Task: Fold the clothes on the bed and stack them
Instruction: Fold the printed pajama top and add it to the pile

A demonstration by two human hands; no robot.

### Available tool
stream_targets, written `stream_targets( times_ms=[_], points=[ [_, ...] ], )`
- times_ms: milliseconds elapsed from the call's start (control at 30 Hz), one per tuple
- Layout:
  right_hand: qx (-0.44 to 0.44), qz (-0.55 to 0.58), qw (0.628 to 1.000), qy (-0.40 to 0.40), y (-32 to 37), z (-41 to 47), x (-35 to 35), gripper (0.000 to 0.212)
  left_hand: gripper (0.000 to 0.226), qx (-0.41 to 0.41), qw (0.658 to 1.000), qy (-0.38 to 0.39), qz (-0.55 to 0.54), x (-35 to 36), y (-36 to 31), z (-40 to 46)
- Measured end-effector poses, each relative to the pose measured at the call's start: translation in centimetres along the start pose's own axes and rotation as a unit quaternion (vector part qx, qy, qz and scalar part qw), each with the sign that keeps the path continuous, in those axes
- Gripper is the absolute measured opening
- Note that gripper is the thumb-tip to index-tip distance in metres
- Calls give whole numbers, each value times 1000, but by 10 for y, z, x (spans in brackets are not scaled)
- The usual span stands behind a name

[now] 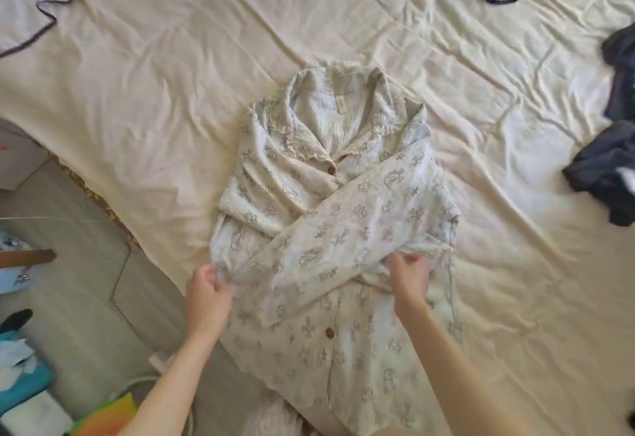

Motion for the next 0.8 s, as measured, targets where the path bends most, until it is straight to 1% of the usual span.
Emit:
stream_targets(
  times_ms=[33, 67, 133, 167, 200, 267, 333, 433, 500, 533, 600, 700, 767, 800],
  points=[
    [-74, -62, 995, -23, 14, 3, -2, 32, 30, 45, 998, -29, 20, -2, -20, 4],
    [-157, -132, 978, -35, 27, 6, -1, 33, 28, 95, 994, -41, 32, 0, -42, 8],
    [-309, -244, 919, -26, 50, 8, 4, 35, 25, 200, 979, -25, 38, 11, -95, 13],
    [-356, -285, 890, -12, 60, 13, 9, 38, 25, 247, 968, -5, 38, 20, -124, 17],
    [-384, -320, 866, -1, 68, 19, 14, 41, 25, 288, 957, 12, 40, 30, -152, 19],
    [-410, -370, 834, 7, 79, 35, 17, 47, 26, 357, 932, 40, 47, 52, -205, 21],
    [-417, -394, 819, 12, 83, 50, 17, 52, 28, 404, 911, 62, 52, 72, -249, 22],
    [-414, -424, 805, 28, 79, 67, 15, 61, 27, 447, 890, 69, 60, 96, -299, 23],
    [-417, -448, 789, 47, 71, 77, 15, 64, 25, 457, 884, 62, 76, 111, -322, 26],
    [-413, -454, 788, 58, 66, 82, 15, 66, 25, 458, 883, 63, 85, 120, -332, 28],
    [-404, -446, 795, 73, 57, 90, 15, 67, 25, 453, 882, 71, 111, 137, -345, 32],
    [-405, -422, 807, 76, 49, 97, 19, 67, 27, 447, 876, 70, 166, 158, -353, 33],
    [-406, -409, 814, 79, 45, 101, 21, 67, 25, 429, 884, 52, 178, 166, -355, 36],
    [-405, -405, 816, 81, 43, 102, 21, 67, 25, 410, 895, 50, 166, 168, -357, 40]
  ],
)
Point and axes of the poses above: each hand's wrist, its own z-axis towards the middle knuckle, its own x-axis out of the palm, y = z × x, the point moved 4 cm from there along z, towards the middle knuckle, and after that the axes turned 11 degrees about z, right-handed, at the moved point
